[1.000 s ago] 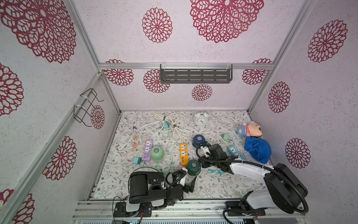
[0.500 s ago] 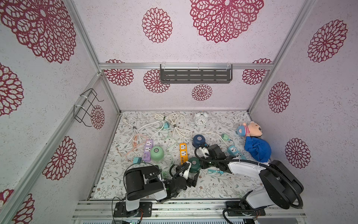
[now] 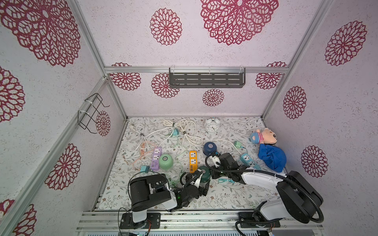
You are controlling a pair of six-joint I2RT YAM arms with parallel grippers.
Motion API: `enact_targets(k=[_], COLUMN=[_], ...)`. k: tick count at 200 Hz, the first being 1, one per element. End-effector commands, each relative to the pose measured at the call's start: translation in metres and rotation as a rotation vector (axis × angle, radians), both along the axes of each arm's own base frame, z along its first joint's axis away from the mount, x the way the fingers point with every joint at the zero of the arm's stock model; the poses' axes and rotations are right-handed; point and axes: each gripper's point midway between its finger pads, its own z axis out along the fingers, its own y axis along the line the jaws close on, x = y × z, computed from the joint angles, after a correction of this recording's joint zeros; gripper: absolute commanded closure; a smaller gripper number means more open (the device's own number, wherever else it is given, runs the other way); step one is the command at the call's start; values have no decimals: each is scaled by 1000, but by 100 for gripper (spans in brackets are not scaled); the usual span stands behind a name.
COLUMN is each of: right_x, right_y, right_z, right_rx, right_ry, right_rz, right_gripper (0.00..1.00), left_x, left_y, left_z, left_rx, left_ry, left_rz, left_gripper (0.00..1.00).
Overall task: Charge the cordless meat grinders
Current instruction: Pick up the cordless meat grinder at the center of the board.
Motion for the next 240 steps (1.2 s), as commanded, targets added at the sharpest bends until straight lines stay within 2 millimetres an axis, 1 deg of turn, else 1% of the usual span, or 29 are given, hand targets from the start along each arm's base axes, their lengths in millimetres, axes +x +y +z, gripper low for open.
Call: enact_targets(k=[1, 69, 99, 115, 162, 175, 206, 227, 240], right_x=[-7, -23, -26, -27, -30, -32, -34, -35, -36], right_y=[10, 18, 20, 20, 20, 20, 16, 13, 10], right_z=[12, 2, 3, 2, 2, 2, 4, 8, 11], right_rx=[49, 52, 55, 54, 50, 52, 50, 50, 46], right_ry=[-11, 11, 12, 11, 14, 13, 9, 0, -7], right_rz=[18, 35, 36, 36, 42, 43, 38, 32, 30], right_gripper=[100, 100, 100, 100, 100, 100, 100, 100, 100], left_x=[-2, 1, 2, 2, 4, 4, 5, 5, 6], left_y=[9, 11, 18, 22, 21, 21, 23, 26, 27], left_z=[-6, -19, -27, -28, -32, -32, -28, -22, -18], left_rx=[32, 51, 48, 40, 60, 62, 64, 51, 41], left_ry=[3, 1, 16, 16, 20, 17, 0, -21, -33], left_rz=[15, 34, 65, 79, 84, 86, 93, 93, 91], left_gripper=[3, 3, 3, 3, 3, 0, 11, 20, 23])
